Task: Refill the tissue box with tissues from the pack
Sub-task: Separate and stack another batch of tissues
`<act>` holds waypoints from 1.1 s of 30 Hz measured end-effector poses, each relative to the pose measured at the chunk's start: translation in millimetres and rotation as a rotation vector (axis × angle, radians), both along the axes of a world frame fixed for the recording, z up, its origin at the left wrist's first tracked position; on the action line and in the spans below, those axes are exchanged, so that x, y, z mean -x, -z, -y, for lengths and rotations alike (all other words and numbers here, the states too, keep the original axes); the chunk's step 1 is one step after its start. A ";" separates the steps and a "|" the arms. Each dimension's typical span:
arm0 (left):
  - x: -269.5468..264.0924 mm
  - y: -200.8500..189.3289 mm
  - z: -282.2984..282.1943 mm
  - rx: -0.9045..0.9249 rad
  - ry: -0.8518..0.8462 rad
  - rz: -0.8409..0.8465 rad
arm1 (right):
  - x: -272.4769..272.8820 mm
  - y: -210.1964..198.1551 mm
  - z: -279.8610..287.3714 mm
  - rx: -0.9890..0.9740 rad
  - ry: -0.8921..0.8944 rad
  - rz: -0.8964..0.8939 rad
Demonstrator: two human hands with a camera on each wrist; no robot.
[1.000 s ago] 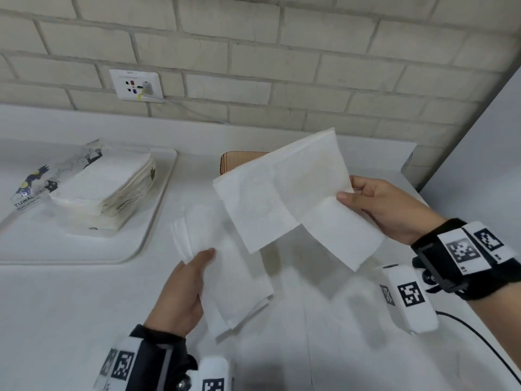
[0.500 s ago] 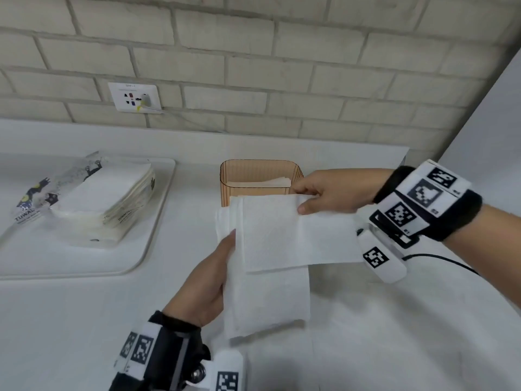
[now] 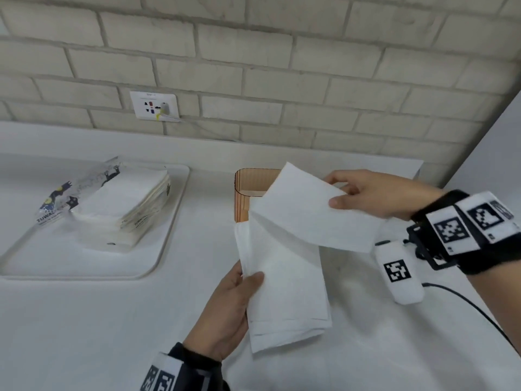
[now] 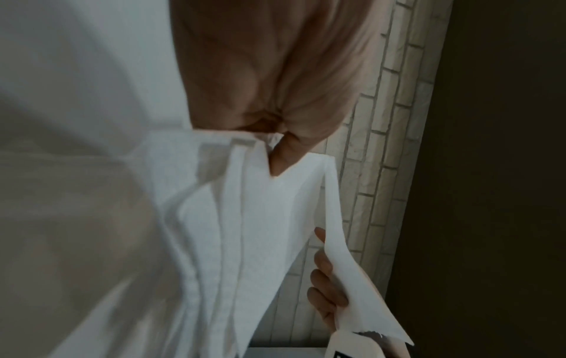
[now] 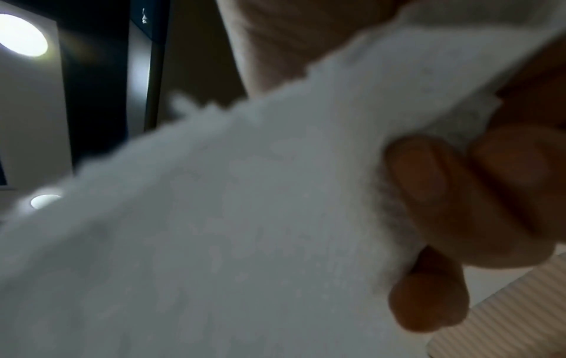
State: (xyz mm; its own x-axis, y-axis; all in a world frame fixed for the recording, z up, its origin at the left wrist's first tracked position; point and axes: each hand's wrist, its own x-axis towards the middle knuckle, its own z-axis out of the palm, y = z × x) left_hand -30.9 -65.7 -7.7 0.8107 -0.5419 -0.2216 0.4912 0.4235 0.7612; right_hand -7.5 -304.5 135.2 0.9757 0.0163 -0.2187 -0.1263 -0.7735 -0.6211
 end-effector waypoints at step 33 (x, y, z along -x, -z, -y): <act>-14.9 -0.5 -49.2 -0.325 -0.449 0.023 | 56.9 87.0 -24.4 0.211 0.260 0.117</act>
